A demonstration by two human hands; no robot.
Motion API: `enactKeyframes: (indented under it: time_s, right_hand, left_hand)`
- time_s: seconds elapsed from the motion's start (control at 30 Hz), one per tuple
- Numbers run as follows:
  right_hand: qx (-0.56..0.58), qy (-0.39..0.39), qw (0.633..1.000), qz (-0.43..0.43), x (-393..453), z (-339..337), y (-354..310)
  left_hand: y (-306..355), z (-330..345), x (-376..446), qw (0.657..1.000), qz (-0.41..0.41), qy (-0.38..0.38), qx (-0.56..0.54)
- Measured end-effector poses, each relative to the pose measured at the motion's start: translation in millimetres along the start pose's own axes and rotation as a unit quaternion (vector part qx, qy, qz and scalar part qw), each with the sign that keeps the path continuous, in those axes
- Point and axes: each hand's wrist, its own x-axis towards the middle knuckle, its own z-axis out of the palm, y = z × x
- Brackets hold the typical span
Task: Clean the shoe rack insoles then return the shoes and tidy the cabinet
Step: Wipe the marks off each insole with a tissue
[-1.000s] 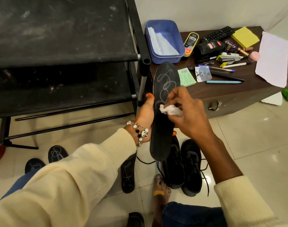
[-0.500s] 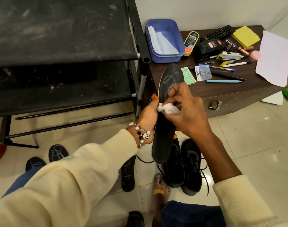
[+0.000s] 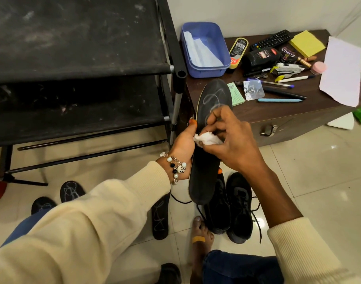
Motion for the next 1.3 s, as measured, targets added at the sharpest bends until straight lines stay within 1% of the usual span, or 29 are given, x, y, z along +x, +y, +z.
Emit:
enactKeyframes:
  time_s: [0.1, 0.17, 0.23, 0.33, 0.4, 0.43, 0.5, 0.57, 0.6, 0.67, 0.73, 0.8, 0.9, 0.97, 1.03, 1.2, 1.27, 1.3]
  right_hand:
    - [-0.031, 0.099, 0.995, 0.006, 1, 4, 1]
    - [-0.029, 0.129, 0.991, -0.006, 2, 10, 0]
    - [-0.022, 0.111, 0.993, -0.017, 3, 12, -1]
    - [-0.010, 0.028, 0.999, -0.019, 2, 6, 1]
    - [-0.011, 0.008, 1.000, 0.000, 0, -2, 7]
    - [-0.015, 0.016, 1.000, 0.018, 0, -6, 11]
    - [-0.037, 0.062, 0.996, 0.053, 0, -14, 16]
    - [-0.061, 0.111, 0.989, 0.074, 0, -17, 18]
    - [-0.070, 0.123, 0.987, 0.075, 1, -17, 16]
    - [-0.069, 0.120, 0.988, 0.073, 2, -14, 13]
    - [-0.053, 0.090, 0.992, 0.075, 1, -10, 9]
    - [-0.076, 0.053, 0.994, 0.056, 1, -9, 6]
    - [-0.118, -0.005, 0.993, 0.014, 1, -9, 1]
    - [-0.114, -0.046, 0.992, 0.004, 0, -9, -4]
    - [-0.112, -0.067, 0.991, 0.000, 0, -7, -6]
    - [-0.143, -0.033, 0.988, -0.052, -1, -5, -5]
    - [-0.148, -0.003, 0.988, -0.040, 0, -8, -2]
    - [-0.152, 0.015, 0.988, -0.020, 0, -10, -1]
  left_hand:
    - [-6, 0, 2, 1.000, -0.012, -0.015, 0.003]
    - [-8, 0, 4, 1.000, -0.007, -0.023, -0.001]
    - [-5, -1, 5, 1.000, -0.003, -0.019, -0.016]
    - [2, -3, 2, 0.999, -0.010, -0.011, -0.042]
    - [4, -5, 3, 0.999, 0.001, -0.039, -0.030]
    - [4, -6, 3, 0.998, 0.000, -0.067, -0.015]
    - [5, -8, 2, 0.992, -0.024, -0.119, 0.025]
    - [6, -10, 2, 0.989, -0.047, -0.133, 0.046]
    - [6, -10, 2, 0.989, -0.051, -0.134, 0.044]
    - [8, -8, 1, 0.990, -0.047, -0.130, 0.025]
    - [10, -8, 1, 0.994, -0.026, -0.105, -0.004]
    - [12, -9, 1, 0.996, 0.000, -0.088, -0.033]
    - [18, -12, 2, 0.994, 0.011, -0.089, -0.064]
    - [20, -13, 3, 0.993, 0.008, -0.088, -0.074]
    - [20, -12, 3, 0.992, 0.002, -0.098, -0.086]
    - [15, -13, 7, 0.985, -0.001, -0.127, -0.113]
    - [15, -12, 7, 0.987, -0.011, -0.133, -0.095]
    - [14, -12, 8, 0.988, -0.011, -0.129, -0.082]
